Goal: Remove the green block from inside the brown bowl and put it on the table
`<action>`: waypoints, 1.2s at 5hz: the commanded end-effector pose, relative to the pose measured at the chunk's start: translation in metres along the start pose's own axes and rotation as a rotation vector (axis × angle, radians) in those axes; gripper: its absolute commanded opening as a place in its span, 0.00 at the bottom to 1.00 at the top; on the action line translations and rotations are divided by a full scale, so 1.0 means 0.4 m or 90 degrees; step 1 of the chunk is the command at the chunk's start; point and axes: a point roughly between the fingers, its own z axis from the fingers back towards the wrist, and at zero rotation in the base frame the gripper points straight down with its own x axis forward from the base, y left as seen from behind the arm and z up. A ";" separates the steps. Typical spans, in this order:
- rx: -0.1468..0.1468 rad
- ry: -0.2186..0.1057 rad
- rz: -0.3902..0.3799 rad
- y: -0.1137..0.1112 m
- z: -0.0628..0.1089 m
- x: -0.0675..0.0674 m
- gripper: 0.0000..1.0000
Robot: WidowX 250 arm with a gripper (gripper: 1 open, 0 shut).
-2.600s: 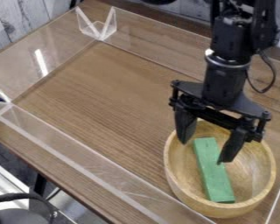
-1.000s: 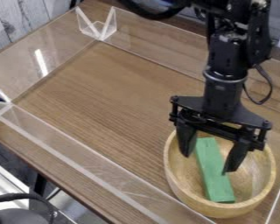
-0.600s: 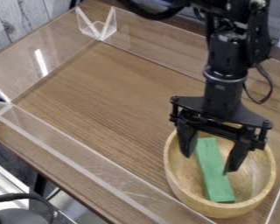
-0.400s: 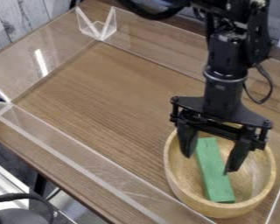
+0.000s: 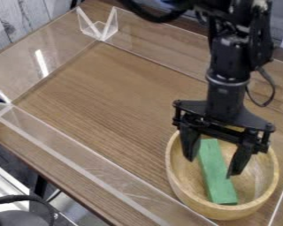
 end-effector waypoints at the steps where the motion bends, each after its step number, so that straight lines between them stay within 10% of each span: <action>1: -0.010 -0.019 0.002 -0.013 0.000 0.018 1.00; 6: -0.002 -0.007 0.004 -0.041 -0.080 0.054 1.00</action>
